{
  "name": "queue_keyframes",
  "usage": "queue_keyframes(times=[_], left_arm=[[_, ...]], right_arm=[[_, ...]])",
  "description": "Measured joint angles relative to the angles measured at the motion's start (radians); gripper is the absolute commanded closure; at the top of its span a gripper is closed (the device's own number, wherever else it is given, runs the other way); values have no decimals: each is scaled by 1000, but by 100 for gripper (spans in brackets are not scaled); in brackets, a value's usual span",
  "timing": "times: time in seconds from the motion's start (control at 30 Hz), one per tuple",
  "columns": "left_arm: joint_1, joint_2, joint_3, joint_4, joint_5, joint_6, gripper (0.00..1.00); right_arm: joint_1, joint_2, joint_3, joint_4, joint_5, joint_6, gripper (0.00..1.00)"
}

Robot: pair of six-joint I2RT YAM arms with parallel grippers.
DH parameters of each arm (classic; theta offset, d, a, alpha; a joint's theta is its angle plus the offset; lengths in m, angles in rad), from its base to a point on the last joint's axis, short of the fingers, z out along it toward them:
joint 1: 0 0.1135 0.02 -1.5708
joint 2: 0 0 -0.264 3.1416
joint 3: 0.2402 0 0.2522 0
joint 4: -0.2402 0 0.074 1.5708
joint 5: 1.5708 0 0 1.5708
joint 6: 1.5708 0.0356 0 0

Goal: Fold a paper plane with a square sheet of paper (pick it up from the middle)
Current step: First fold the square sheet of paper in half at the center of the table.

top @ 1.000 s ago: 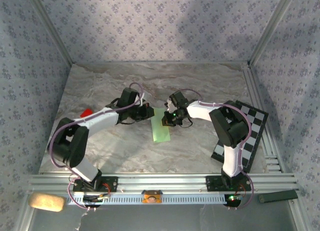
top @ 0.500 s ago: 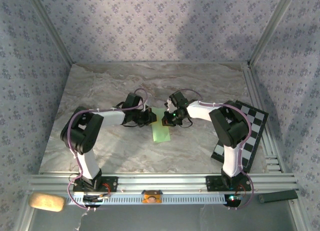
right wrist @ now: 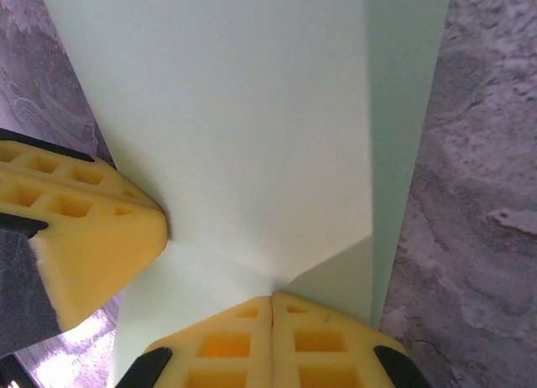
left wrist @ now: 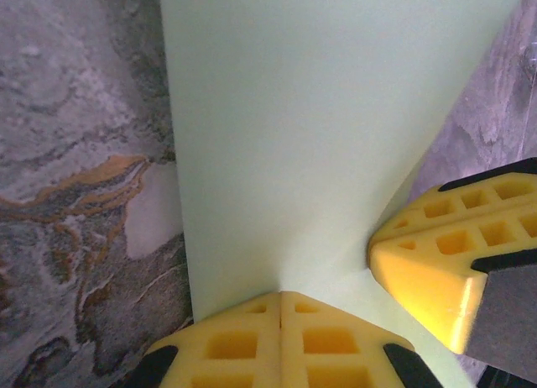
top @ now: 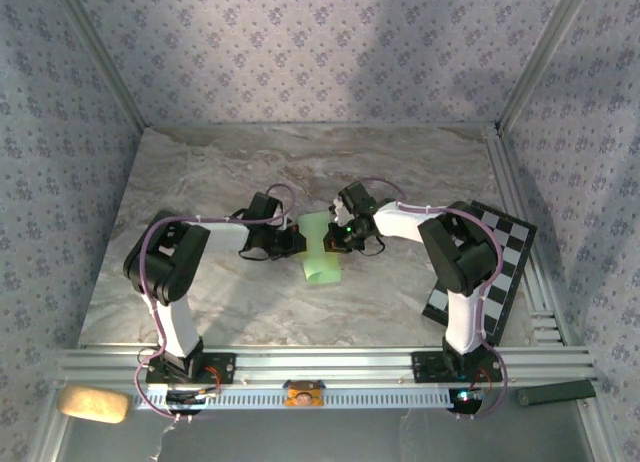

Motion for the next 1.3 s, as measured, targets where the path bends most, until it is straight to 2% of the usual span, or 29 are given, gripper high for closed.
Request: queue_keyframes(times=[0.2, 0.43, 0.7, 0.93, 1.3], left_arm=[[0, -14, 0, -17, -4, 0, 98], [-6, -88, 14, -48, 18, -84, 98], [-55, -50, 30, -58, 54, -126, 100], [-55, -23, -26, -45, 39, -125, 100], [-55, -68, -61, -23, 38, -126, 93]], right_arm=[[0, 0, 0, -1, 1, 0, 100], [0, 0, 0, -2, 3, 0, 100], [0, -1, 0, -2, 3, 0, 100], [0, -8, -11, 3, 8, 0, 100], [-2, -14, -19, 9, 11, 0, 100]])
